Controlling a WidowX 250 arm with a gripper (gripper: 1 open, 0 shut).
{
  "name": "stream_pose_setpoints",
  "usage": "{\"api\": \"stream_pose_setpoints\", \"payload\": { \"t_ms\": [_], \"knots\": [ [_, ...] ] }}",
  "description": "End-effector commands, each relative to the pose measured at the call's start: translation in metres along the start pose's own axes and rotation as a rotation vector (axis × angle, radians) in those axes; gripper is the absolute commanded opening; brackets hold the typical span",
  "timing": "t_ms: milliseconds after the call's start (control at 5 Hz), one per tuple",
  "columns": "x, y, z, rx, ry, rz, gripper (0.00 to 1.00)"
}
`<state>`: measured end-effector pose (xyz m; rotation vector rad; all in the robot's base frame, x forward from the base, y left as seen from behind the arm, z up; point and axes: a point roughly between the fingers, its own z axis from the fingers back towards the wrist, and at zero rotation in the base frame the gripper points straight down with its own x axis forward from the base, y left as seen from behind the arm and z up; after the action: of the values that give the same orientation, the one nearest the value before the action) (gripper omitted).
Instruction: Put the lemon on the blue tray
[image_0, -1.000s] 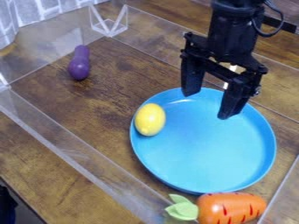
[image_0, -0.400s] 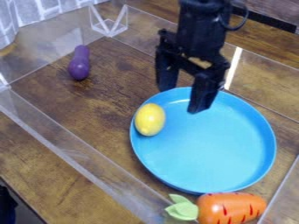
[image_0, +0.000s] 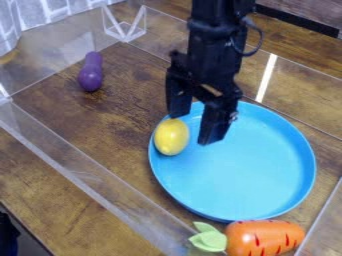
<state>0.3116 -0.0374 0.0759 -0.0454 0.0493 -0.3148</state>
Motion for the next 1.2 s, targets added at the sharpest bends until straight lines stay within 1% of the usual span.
{"api": "stream_pose_setpoints", "payload": {
  "t_ms": [0,200,400,600,800,1000],
  "knots": [
    [-0.001,0.008,0.015,0.021,-0.064,0.088,1.0],
    [-0.003,0.011,0.01,0.022,-0.058,0.167,1.0],
    [0.001,0.008,-0.004,0.025,-0.05,0.113,0.0],
    [0.006,0.005,-0.014,0.033,-0.046,0.051,0.0],
    [0.015,-0.008,-0.018,0.037,-0.06,-0.025,0.0],
    [0.021,-0.029,-0.019,0.04,-0.078,-0.023,0.0]
  ]
}}
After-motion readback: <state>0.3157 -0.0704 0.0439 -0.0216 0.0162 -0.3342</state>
